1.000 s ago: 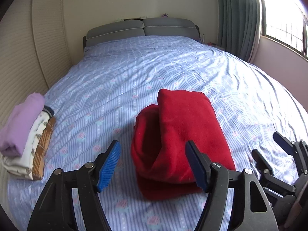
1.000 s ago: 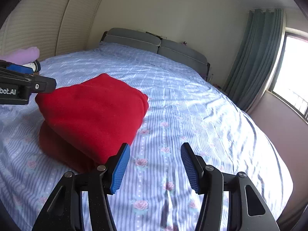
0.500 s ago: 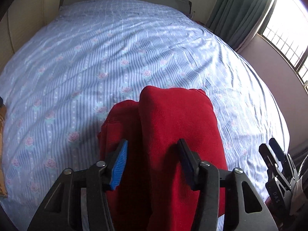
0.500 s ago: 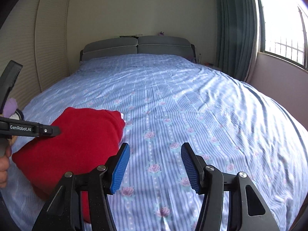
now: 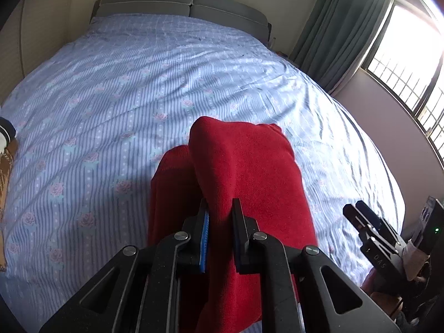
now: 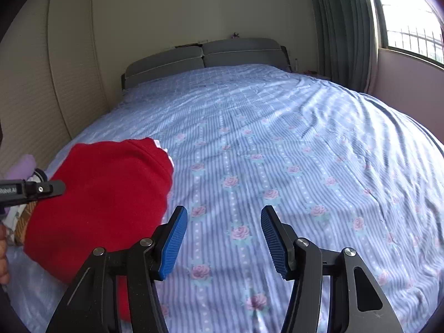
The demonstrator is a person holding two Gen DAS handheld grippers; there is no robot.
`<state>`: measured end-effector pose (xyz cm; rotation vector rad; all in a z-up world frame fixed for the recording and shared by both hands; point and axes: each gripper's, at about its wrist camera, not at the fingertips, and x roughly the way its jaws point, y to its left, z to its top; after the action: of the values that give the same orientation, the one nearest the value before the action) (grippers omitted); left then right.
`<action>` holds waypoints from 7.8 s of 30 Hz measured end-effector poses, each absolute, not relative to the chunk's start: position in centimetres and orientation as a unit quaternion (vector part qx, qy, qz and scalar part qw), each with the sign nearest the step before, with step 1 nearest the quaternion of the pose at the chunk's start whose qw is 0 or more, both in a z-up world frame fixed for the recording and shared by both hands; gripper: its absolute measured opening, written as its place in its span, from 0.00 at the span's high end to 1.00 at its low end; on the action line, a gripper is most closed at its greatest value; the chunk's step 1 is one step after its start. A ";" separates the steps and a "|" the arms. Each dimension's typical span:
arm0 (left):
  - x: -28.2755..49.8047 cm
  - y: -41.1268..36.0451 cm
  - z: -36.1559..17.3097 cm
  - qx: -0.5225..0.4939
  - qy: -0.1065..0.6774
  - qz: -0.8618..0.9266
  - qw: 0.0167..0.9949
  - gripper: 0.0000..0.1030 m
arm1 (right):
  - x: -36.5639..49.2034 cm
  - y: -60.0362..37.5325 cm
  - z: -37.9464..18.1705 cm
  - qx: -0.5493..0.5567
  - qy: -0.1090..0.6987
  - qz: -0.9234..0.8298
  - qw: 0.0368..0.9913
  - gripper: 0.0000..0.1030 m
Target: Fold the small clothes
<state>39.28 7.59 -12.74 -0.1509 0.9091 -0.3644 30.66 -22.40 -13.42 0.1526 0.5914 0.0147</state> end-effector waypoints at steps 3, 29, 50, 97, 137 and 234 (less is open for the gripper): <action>39.8 8.6 -14.7 -0.094 0.443 -0.163 0.877 0.85 | 30.6 -21.4 -13.7 0.061 0.295 0.017 0.953 0.46; 39.4 8.3 -17.4 -0.086 0.430 -0.132 0.889 0.83 | 25.4 -17.3 -16.4 0.049 0.332 0.108 0.936 0.46; 39.2 6.9 -18.0 -0.071 0.427 -0.128 0.893 0.73 | 28.9 -17.7 -20.8 0.086 0.388 0.086 0.914 0.39; 34.3 12.7 -20.3 -0.284 0.459 -0.141 0.830 0.18 | 35.3 -21.6 -16.5 0.241 0.438 0.205 0.842 0.20; 35.5 10.2 -18.6 -0.305 0.444 -0.211 0.816 0.56 | 41.6 -16.9 -19.9 0.344 0.518 0.294 0.726 0.43; 12.7 14.2 4.8 -0.052 0.281 -0.062 0.956 0.18 | 17.1 -6.2 2.1 0.139 0.333 0.262 0.895 0.13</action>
<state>12.73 14.18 4.76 -0.1049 0.5696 -0.1258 17.11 -6.23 2.11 0.2885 0.6901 0.5433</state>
